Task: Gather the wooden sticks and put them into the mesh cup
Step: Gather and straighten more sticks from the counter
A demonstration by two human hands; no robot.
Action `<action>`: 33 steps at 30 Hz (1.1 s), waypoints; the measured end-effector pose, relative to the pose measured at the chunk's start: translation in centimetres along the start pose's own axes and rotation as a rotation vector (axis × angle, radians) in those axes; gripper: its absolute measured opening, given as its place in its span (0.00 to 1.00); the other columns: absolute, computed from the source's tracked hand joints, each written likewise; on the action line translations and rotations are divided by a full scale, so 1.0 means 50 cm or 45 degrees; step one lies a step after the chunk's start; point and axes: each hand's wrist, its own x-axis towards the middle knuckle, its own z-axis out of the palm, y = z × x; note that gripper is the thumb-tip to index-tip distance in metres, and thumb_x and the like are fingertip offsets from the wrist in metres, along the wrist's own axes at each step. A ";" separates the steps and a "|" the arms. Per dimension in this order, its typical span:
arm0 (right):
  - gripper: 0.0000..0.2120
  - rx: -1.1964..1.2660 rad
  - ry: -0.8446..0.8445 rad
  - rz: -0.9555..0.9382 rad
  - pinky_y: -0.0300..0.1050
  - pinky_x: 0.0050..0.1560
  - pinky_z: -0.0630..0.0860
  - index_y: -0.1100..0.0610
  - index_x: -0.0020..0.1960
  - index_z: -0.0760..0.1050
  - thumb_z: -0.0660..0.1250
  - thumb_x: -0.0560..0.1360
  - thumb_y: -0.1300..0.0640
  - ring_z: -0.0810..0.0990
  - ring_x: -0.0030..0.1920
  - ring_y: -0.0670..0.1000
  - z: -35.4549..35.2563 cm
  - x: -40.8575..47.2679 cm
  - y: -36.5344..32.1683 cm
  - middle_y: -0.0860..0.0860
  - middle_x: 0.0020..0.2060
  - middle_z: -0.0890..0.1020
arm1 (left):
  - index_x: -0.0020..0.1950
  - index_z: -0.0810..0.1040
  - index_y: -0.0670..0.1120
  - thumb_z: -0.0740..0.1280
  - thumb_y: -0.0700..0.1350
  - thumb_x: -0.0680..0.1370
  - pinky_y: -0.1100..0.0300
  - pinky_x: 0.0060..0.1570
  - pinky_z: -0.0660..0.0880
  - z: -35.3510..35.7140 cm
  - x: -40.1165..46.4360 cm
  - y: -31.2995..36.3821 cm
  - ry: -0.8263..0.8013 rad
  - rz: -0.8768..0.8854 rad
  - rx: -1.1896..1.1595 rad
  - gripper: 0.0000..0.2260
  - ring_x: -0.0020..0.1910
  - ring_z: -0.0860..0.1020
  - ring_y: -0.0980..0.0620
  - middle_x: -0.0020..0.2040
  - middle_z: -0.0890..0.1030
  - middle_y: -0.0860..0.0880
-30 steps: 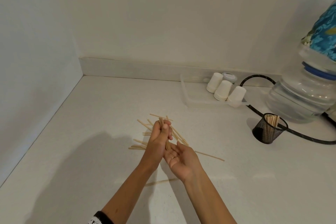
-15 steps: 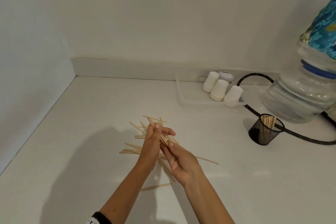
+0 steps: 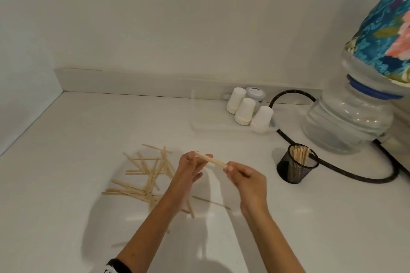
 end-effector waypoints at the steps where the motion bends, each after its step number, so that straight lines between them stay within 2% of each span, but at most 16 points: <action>1: 0.06 -0.077 0.032 -0.088 0.41 0.50 0.79 0.59 0.45 0.83 0.73 0.70 0.66 0.84 0.43 0.51 -0.028 0.022 -0.018 0.54 0.40 0.86 | 0.60 0.69 0.53 0.54 0.64 0.76 0.56 0.63 0.65 0.014 0.009 -0.014 -0.020 -0.015 0.171 0.20 0.66 0.71 0.57 0.65 0.76 0.53; 3: 0.06 -0.285 0.092 -0.265 0.41 0.50 0.76 0.55 0.46 0.83 0.73 0.71 0.63 0.83 0.45 0.50 -0.083 0.065 -0.060 0.52 0.42 0.85 | 0.63 0.69 0.57 0.56 0.64 0.76 0.60 0.61 0.65 0.039 0.028 -0.045 -0.029 -0.036 0.525 0.19 0.67 0.69 0.56 0.66 0.73 0.56; 6: 0.05 -0.642 0.185 -0.536 0.36 0.49 0.72 0.55 0.48 0.83 0.72 0.72 0.60 0.81 0.46 0.49 -0.168 0.117 -0.128 0.50 0.44 0.83 | 0.70 0.66 0.51 0.59 0.54 0.80 0.57 0.66 0.62 0.072 0.068 -0.104 0.035 0.029 1.148 0.19 0.69 0.67 0.53 0.70 0.69 0.54; 8: 0.06 -0.936 0.228 -0.722 0.32 0.46 0.69 0.55 0.48 0.84 0.71 0.72 0.60 0.79 0.44 0.47 -0.222 0.143 -0.173 0.49 0.43 0.82 | 0.73 0.61 0.50 0.57 0.52 0.81 0.53 0.71 0.53 0.100 0.094 -0.137 0.085 0.023 1.552 0.21 0.75 0.57 0.51 0.75 0.60 0.51; 10: 0.06 -1.177 0.208 -0.834 0.31 0.45 0.68 0.57 0.48 0.84 0.71 0.72 0.62 0.77 0.41 0.47 -0.271 0.165 -0.212 0.49 0.43 0.81 | 0.76 0.56 0.49 0.53 0.53 0.81 0.49 0.73 0.46 0.126 0.118 -0.159 0.102 -0.051 1.760 0.23 0.77 0.48 0.49 0.78 0.51 0.50; 12: 0.07 -1.364 0.165 -0.889 0.34 0.46 0.68 0.59 0.49 0.84 0.70 0.72 0.64 0.76 0.40 0.47 -0.316 0.186 -0.245 0.53 0.43 0.82 | 0.77 0.52 0.49 0.50 0.55 0.81 0.46 0.73 0.44 0.148 0.137 -0.177 0.128 -0.082 1.863 0.25 0.77 0.44 0.48 0.79 0.46 0.49; 15: 0.07 -1.638 0.061 -0.912 0.35 0.43 0.65 0.61 0.48 0.84 0.70 0.72 0.66 0.75 0.40 0.49 -0.363 0.223 -0.287 0.56 0.43 0.82 | 0.78 0.50 0.51 0.46 0.57 0.81 0.45 0.73 0.44 0.166 0.151 -0.198 0.224 -0.058 1.984 0.25 0.77 0.45 0.47 0.79 0.46 0.49; 18: 0.08 -1.950 -0.124 -0.824 0.41 0.44 0.70 0.59 0.49 0.84 0.68 0.74 0.65 0.78 0.45 0.53 -0.377 0.260 -0.314 0.55 0.46 0.81 | 0.77 0.52 0.51 0.43 0.58 0.81 0.45 0.73 0.46 0.165 0.151 -0.213 0.287 0.001 2.068 0.26 0.77 0.47 0.47 0.79 0.49 0.49; 22: 0.11 -2.272 -0.388 -0.731 0.43 0.52 0.75 0.54 0.54 0.82 0.64 0.76 0.62 0.79 0.51 0.52 -0.348 0.294 -0.313 0.52 0.51 0.81 | 0.77 0.57 0.51 0.39 0.59 0.77 0.45 0.72 0.49 0.168 0.147 -0.213 0.324 0.042 2.068 0.30 0.77 0.51 0.47 0.78 0.54 0.49; 25: 0.12 -2.327 -0.590 -0.529 0.43 0.56 0.75 0.56 0.57 0.81 0.63 0.76 0.62 0.79 0.55 0.54 -0.314 0.314 -0.287 0.53 0.54 0.80 | 0.77 0.56 0.52 0.44 0.58 0.80 0.45 0.73 0.49 0.166 0.149 -0.215 0.330 0.023 2.072 0.26 0.77 0.50 0.48 0.78 0.53 0.50; 28: 0.13 -2.262 -0.674 -0.359 0.45 0.56 0.76 0.59 0.56 0.81 0.64 0.74 0.64 0.80 0.53 0.57 -0.294 0.327 -0.251 0.57 0.56 0.79 | 0.77 0.56 0.52 0.49 0.57 0.81 0.45 0.73 0.48 0.165 0.149 -0.215 0.332 0.016 2.034 0.25 0.77 0.50 0.48 0.78 0.52 0.50; 30: 0.13 -2.206 -0.663 -0.350 0.46 0.56 0.76 0.58 0.55 0.82 0.64 0.73 0.66 0.80 0.52 0.58 -0.292 0.333 -0.237 0.58 0.56 0.79 | 0.77 0.57 0.52 0.49 0.57 0.81 0.45 0.73 0.48 0.166 0.149 -0.212 0.331 0.018 2.037 0.24 0.77 0.50 0.48 0.78 0.53 0.50; 33: 0.13 -2.171 -0.588 -0.460 0.45 0.57 0.75 0.53 0.57 0.81 0.65 0.75 0.63 0.79 0.54 0.55 -0.299 0.339 -0.235 0.56 0.56 0.80 | 0.76 0.57 0.52 0.48 0.57 0.81 0.45 0.73 0.48 0.166 0.150 -0.211 0.330 0.019 2.046 0.24 0.77 0.50 0.48 0.78 0.53 0.50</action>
